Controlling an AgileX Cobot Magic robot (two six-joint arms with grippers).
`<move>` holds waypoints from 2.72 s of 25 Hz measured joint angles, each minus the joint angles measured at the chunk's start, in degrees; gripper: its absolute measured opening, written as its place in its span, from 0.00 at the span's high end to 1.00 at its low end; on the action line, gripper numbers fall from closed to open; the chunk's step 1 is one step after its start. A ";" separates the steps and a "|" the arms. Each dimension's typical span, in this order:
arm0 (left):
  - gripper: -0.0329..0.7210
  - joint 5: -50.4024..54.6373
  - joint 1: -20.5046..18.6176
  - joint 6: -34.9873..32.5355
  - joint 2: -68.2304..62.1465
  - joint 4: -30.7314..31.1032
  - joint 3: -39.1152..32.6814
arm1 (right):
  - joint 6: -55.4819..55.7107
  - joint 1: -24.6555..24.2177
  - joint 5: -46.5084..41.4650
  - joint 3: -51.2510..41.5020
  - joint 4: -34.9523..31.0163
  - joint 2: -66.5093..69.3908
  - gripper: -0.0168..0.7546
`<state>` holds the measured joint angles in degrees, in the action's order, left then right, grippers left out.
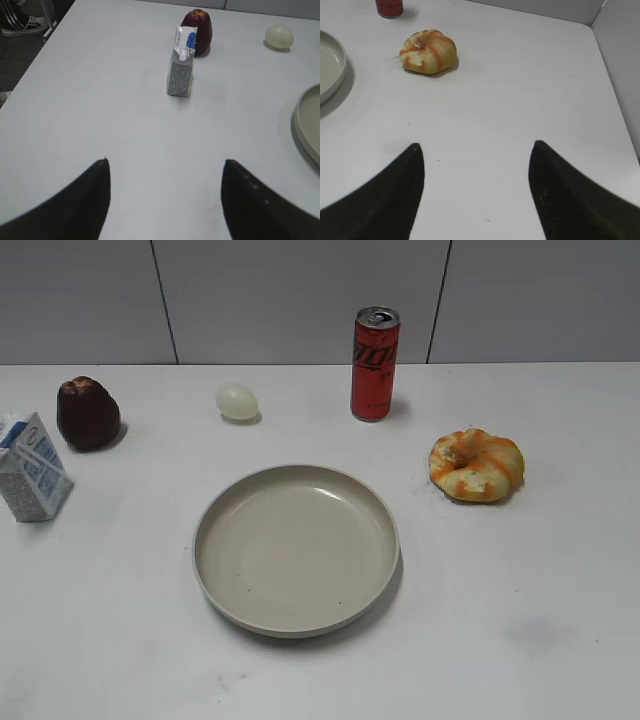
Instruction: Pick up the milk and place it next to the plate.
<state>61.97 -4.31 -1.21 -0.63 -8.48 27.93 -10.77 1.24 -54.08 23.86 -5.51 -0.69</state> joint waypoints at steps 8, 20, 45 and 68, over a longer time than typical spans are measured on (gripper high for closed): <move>0.27 0.00 0.00 0.00 0.00 0.00 0.00 | 0.00 0.00 0.00 0.00 0.00 0.00 0.33; 0.27 0.00 0.00 0.00 -3.10 -0.39 0.00 | 0.00 0.00 0.00 0.00 0.00 0.00 0.33; 0.27 -16.27 0.00 -10.66 -74.86 -7.21 26.61 | 0.00 0.00 0.00 0.00 0.00 0.00 0.33; 0.36 -12.31 3.75 -11.17 -111.45 -6.45 49.71 | 0.00 0.00 0.00 0.00 0.00 0.00 0.33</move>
<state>49.66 -0.56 -12.39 -112.08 -14.93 77.64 -10.77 1.24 -54.08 23.86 -5.51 -0.69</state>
